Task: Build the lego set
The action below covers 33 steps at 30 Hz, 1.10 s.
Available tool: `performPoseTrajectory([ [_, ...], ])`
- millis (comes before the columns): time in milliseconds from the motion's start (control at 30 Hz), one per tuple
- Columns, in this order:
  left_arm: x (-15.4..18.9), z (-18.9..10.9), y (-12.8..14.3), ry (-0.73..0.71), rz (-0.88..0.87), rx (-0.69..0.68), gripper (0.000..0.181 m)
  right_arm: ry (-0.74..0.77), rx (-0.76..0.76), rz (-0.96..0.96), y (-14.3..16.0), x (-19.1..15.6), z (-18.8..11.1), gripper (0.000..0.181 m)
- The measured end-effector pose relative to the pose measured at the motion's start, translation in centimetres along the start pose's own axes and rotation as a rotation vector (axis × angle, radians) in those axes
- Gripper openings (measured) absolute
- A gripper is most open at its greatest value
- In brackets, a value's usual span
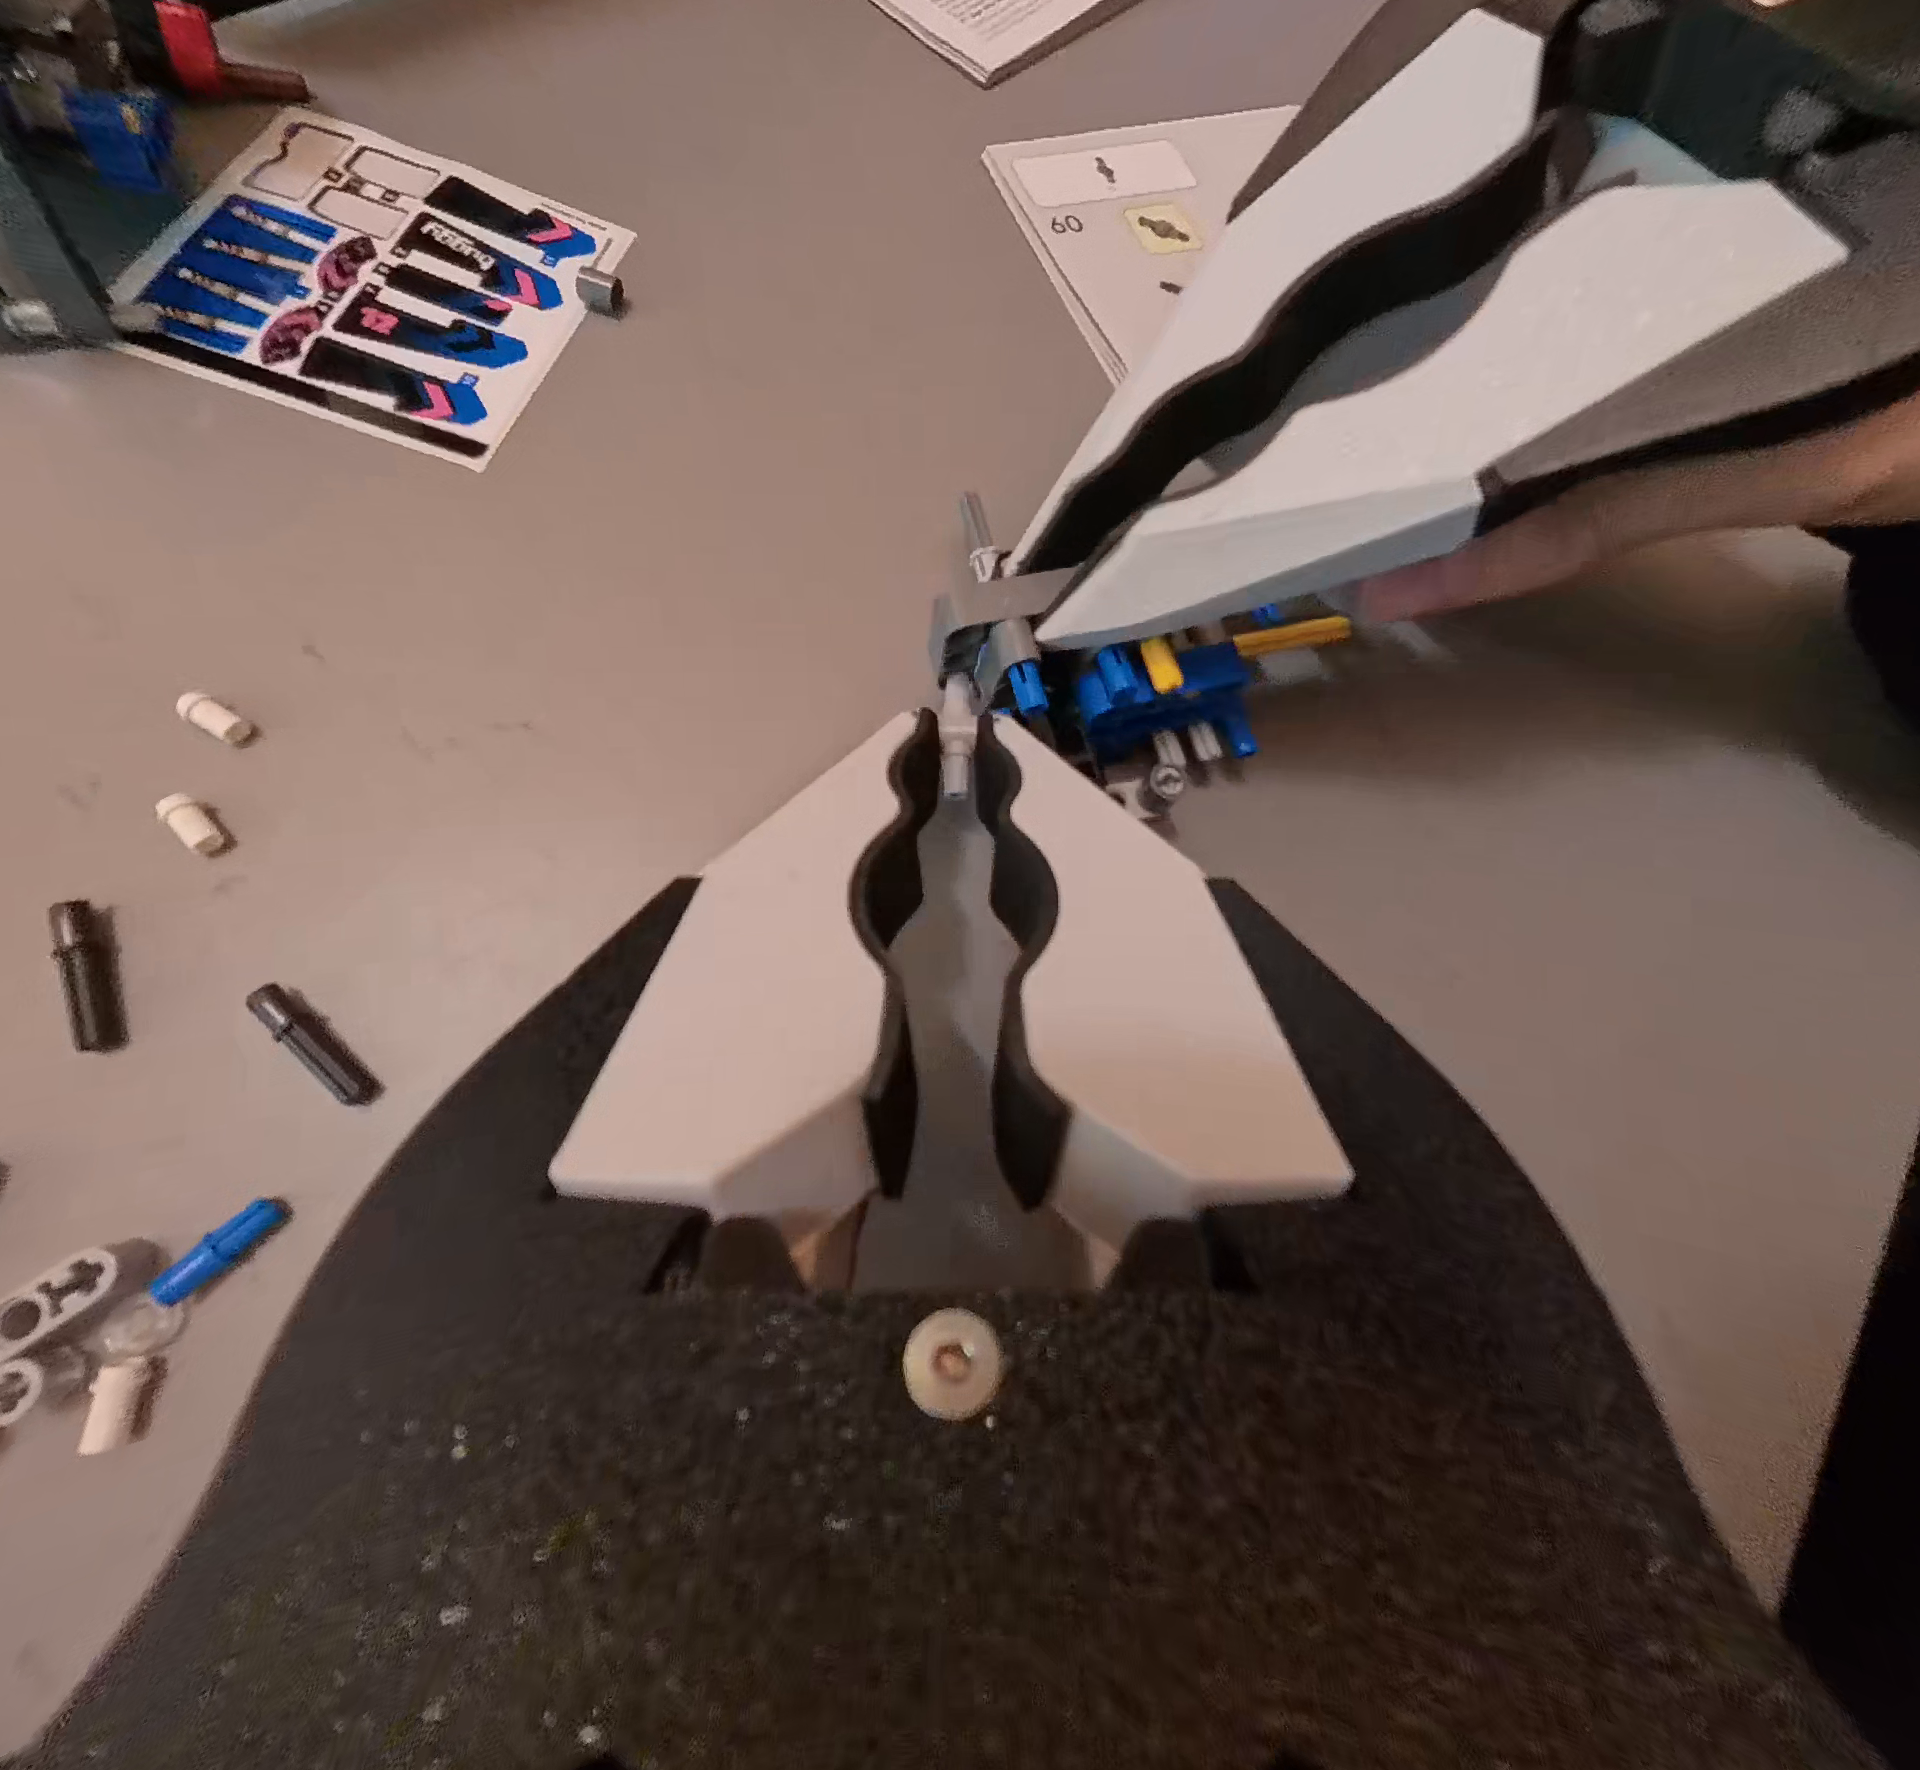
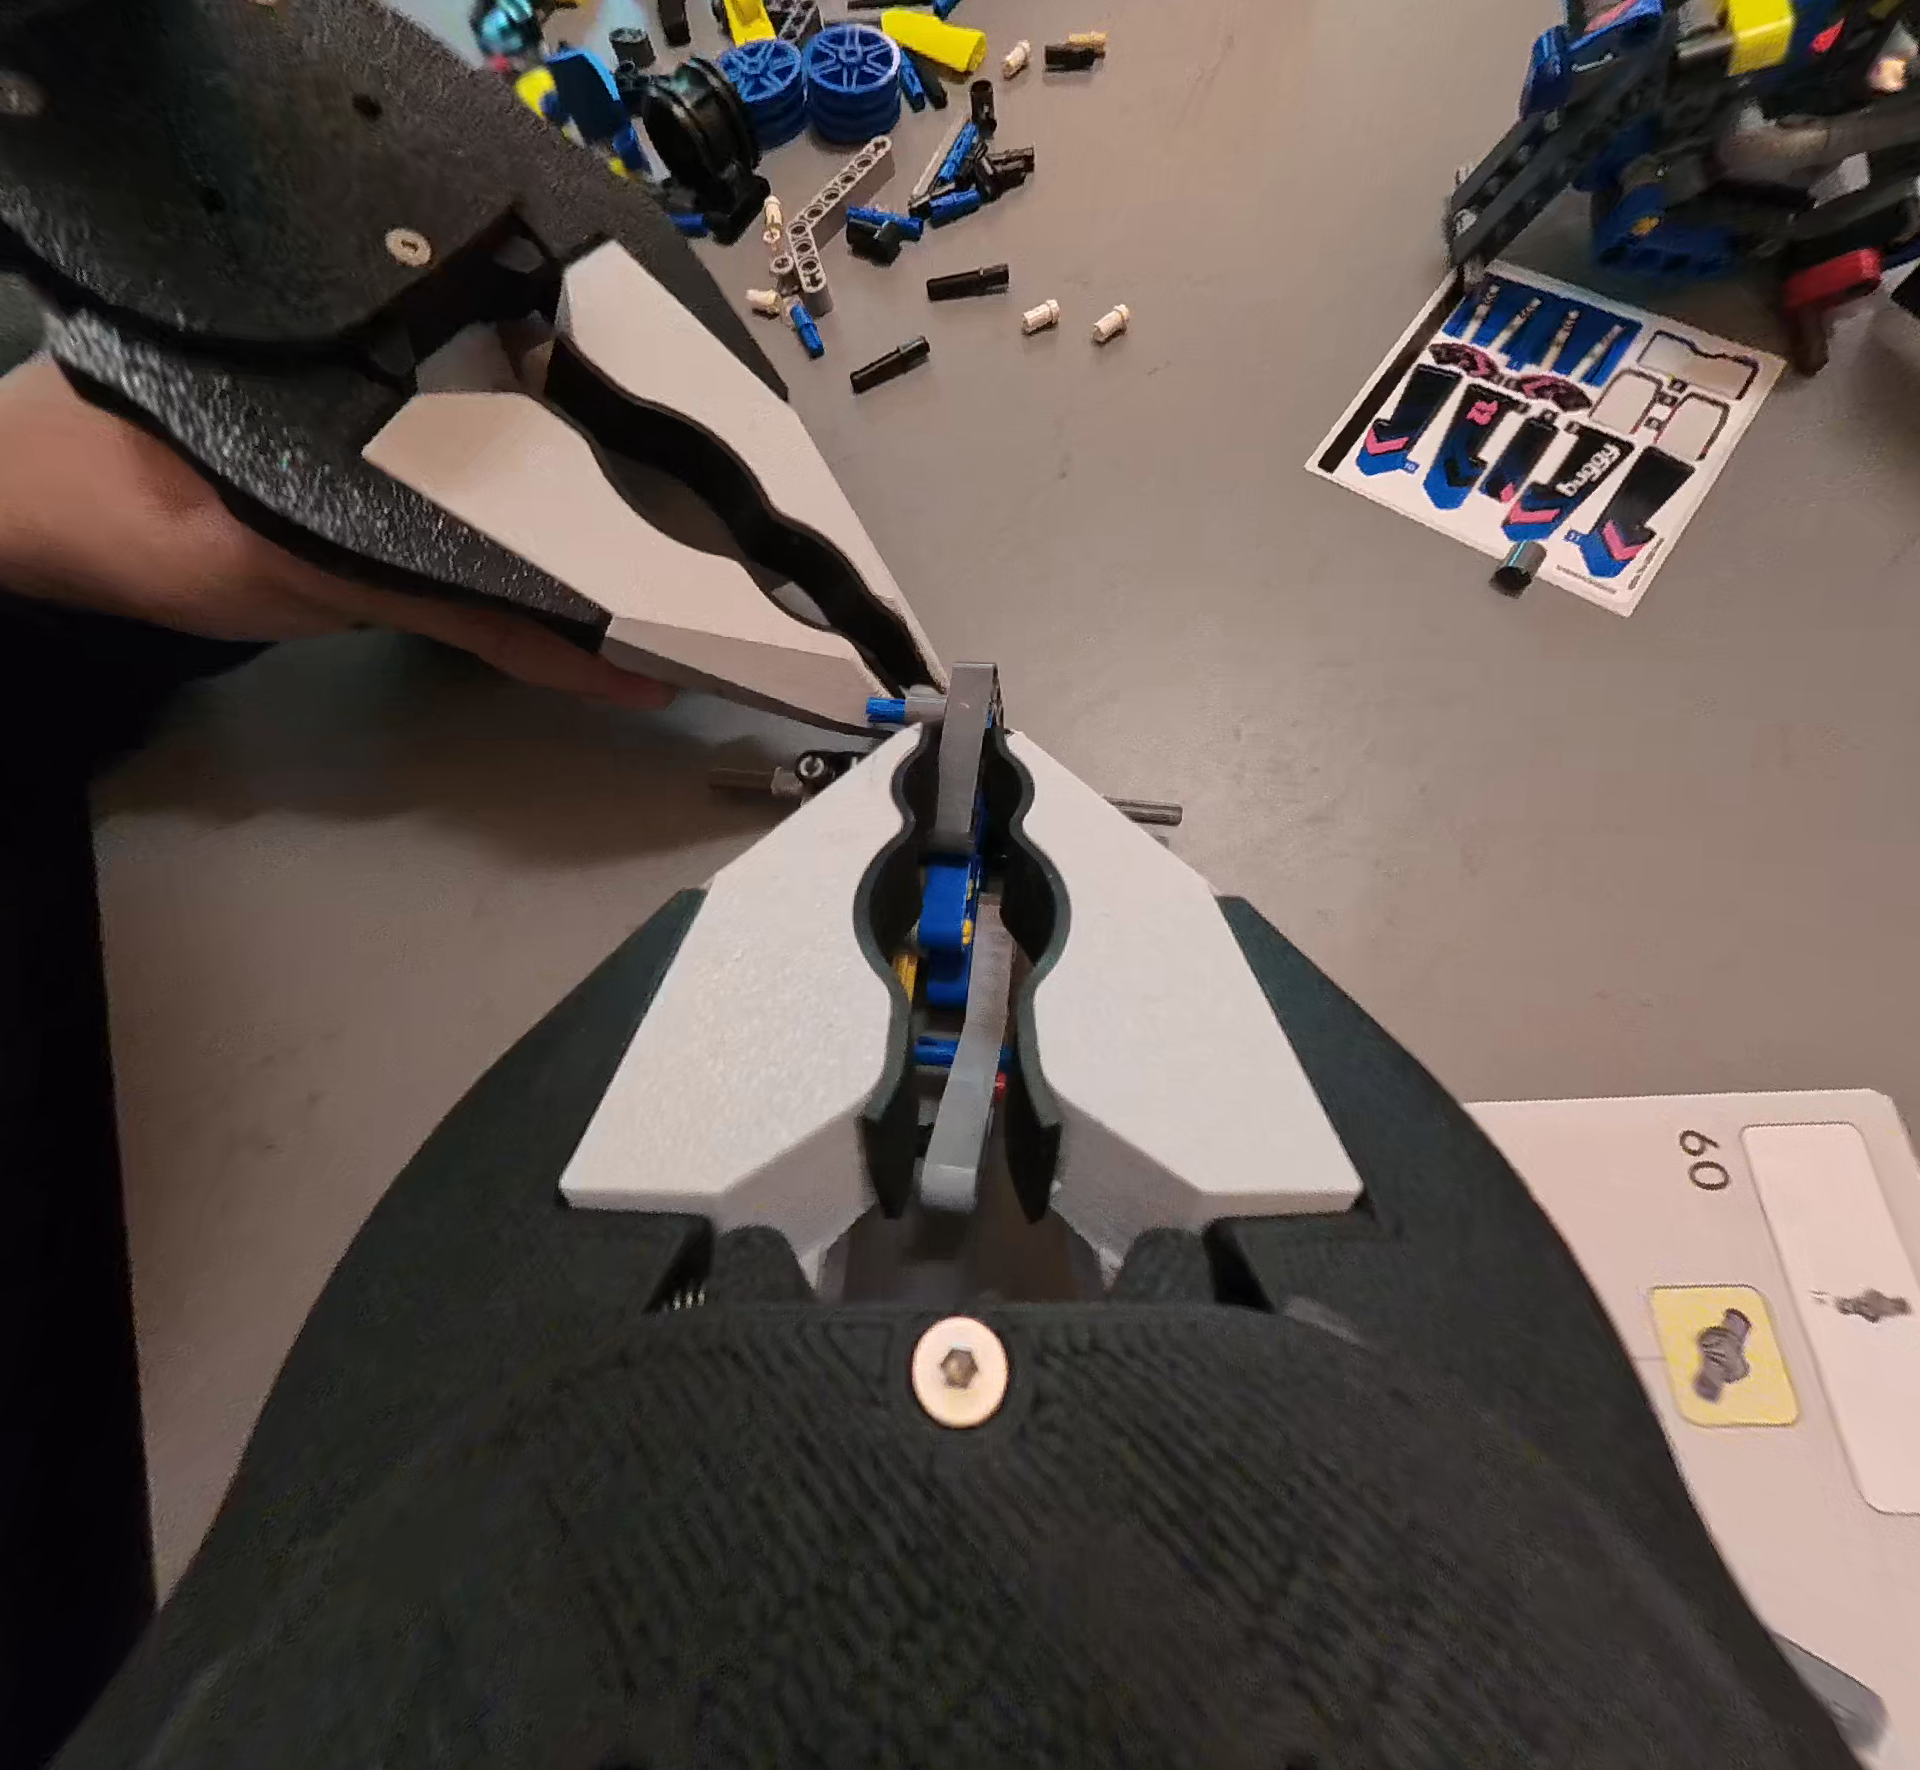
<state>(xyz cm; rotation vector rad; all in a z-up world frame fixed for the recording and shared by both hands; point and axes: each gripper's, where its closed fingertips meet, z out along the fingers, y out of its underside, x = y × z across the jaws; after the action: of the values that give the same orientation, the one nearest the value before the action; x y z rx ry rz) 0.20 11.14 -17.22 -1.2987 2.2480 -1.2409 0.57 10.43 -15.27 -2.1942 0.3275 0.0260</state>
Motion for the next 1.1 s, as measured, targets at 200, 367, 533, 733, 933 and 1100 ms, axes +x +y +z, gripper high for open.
performPoseTrajectory([
  [200, 0.02, 0.37, -0.1, -0.097, 0.101, -0.009, 0.004, -0.128, 0.123, 0.183, 0.05, 0.53, -0.23, 0.008],
  [367, 0.07, 0.35, -0.27, -0.045, 0.016, 0.004, 0.004, -0.126, 0.15, 0.199, 0.03, 0.52, -0.32, 0.008],
  [533, 0.19, 0.28, -0.43, -0.055, 0.018, 0.016, 0.004, -0.116, 0.152, 0.194, 0.02, 0.45, -0.32, 0.008],
  [733, 0.31, 0.15, -0.51, 0.038, -0.101, 0.03, 0.004, -0.121, 0.153, 0.185, 0.02, 0.26, -0.35, 0.009],
  [933, 0.34, 0.13, -0.63, 0.185, -0.279, 0.038, 0.003, -0.122, 0.154, 0.185, -0.01, 0.23, -0.34, 0.009],
  [1100, 0.44, -0.24, -0.76, 0.358, -0.487, 0.061, 0.003, -0.142, 0.158, 0.189, -0.07, 0.06, -0.4, 0.009],
])
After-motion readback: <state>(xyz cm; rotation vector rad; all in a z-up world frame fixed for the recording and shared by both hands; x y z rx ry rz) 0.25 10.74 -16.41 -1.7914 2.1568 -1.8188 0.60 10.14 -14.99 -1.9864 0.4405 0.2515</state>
